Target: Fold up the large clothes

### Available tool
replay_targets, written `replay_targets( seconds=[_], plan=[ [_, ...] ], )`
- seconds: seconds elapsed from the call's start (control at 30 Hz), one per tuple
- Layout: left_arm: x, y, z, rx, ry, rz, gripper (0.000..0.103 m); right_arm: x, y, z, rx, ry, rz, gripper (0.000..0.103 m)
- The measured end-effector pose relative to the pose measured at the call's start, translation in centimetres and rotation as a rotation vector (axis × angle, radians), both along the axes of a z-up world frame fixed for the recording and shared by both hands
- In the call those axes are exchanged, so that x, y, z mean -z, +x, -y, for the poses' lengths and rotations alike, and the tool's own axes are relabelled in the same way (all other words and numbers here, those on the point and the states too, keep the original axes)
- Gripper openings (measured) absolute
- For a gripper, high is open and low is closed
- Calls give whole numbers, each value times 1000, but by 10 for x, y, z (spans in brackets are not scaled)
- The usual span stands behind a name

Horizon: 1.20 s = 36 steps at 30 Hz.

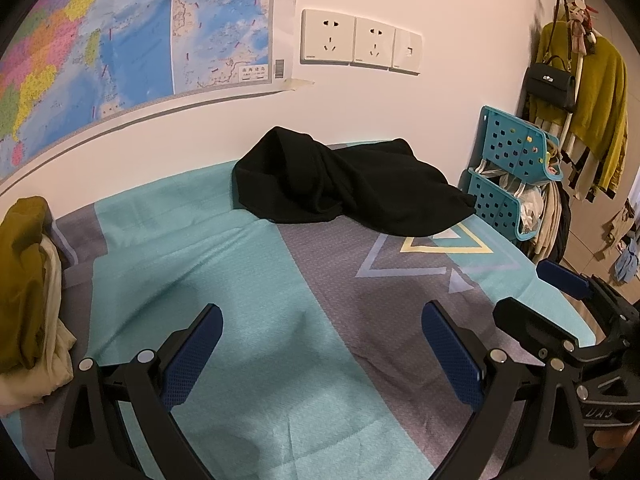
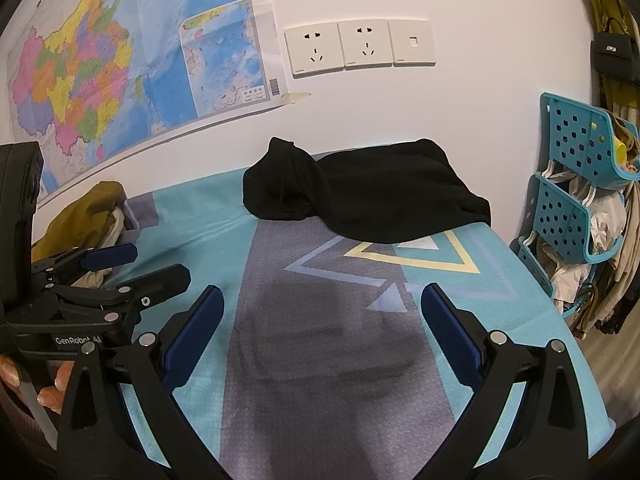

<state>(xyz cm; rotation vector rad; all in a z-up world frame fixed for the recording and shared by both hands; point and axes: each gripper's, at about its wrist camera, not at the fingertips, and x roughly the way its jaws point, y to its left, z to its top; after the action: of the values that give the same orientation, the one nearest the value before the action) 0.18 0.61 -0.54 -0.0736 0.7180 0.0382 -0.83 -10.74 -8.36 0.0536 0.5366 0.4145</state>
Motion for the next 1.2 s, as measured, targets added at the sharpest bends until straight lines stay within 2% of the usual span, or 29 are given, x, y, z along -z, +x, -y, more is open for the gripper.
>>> replay_targets(
  seconds=[0.57,0.87,1.03,1.2],
  plan=[
    [0,9,-4,-8,-4,-16,96,2,5,0,-3,-4,-14,97],
    [3,25,-9,-5,-17,-24,96,-2,24,-1,-15,-33,-11,97],
    [8,44,-23,-29,-43,-35,96,-6,56,-10,-64,-86,-14,97],
    [21,68,-46,-90,-6,-69,96,0,116,-41,-137,-215,-41,97]
  ],
)
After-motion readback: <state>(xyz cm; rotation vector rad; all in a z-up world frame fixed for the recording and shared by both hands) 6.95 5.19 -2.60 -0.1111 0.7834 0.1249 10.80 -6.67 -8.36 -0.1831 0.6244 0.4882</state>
